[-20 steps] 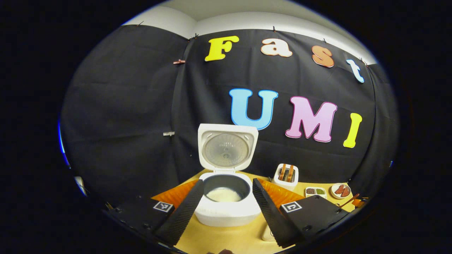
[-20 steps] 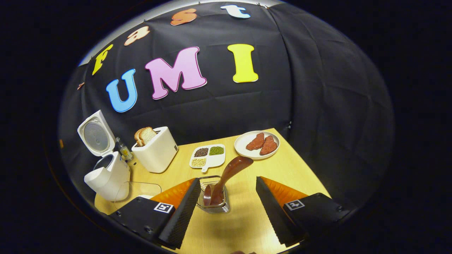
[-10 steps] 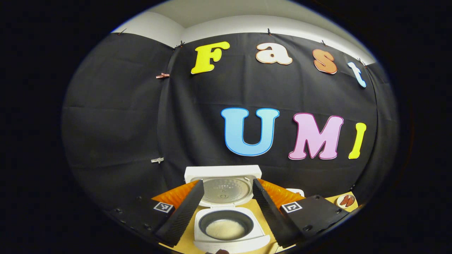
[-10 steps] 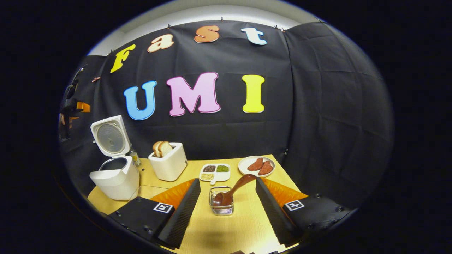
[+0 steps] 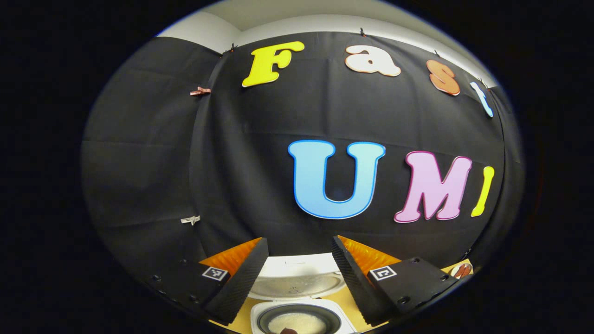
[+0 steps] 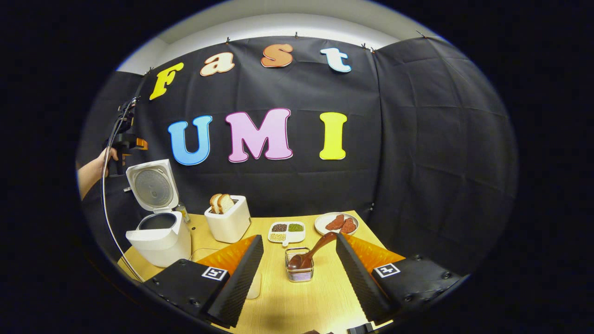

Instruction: Close the left gripper, press the button to open the rice cooker; take a wooden spoon from the chopstick holder with the right hand, scoop a spoonful of rice and pour it into the rice cooker, then put the wooden spoon back into the chopstick holder.

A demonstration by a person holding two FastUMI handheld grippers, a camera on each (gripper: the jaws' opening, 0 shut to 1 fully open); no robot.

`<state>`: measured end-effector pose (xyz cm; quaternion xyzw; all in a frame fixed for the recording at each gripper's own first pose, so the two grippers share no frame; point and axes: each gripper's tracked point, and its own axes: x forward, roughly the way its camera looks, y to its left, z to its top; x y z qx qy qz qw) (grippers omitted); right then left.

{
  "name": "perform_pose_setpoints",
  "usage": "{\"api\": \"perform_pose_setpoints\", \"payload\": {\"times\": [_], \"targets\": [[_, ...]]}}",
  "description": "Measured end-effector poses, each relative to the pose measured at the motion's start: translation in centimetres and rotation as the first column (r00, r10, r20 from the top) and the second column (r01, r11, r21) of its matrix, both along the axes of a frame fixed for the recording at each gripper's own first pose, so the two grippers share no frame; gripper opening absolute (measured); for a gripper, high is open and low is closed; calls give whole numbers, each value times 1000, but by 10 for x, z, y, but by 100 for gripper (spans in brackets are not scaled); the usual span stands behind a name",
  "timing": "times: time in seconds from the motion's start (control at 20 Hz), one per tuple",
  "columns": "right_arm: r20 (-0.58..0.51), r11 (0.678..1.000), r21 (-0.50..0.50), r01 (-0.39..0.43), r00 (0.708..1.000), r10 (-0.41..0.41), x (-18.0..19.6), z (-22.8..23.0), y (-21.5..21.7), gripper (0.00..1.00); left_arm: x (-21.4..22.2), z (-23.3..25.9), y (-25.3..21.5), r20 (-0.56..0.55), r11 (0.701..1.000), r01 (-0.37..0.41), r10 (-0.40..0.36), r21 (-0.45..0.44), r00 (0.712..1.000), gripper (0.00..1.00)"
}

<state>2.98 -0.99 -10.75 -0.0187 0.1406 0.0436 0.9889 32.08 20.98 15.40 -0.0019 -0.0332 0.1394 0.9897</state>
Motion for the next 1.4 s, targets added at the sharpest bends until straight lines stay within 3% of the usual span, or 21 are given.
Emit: {"api": "perform_pose_setpoints", "payload": {"times": [0.35, 0.55, 0.95, 1.4], "targets": [[-16, 999, -30, -32, 999, 31, -12, -1, 23, 98, 54, -38, 26, -84, 999, -7, 3, -50, 996, 95], [-6, 998, -42, -50, 999, 50, -17, 1, 31, 98, 55, -45, 23, -144, 999, -35, 36, 11, 989, 98], [3, 993, -31, -115, 993, 115, -27, -4, 56, 99, -1, -74, -10, -273, 999, -1, -14, -54, 962, 99], [-15, 983, -5, -184, 983, 184, -42, -16, 70, 99, -68, -168, -48, -405, 990, -1, -56, -140, 912, 99]]}}
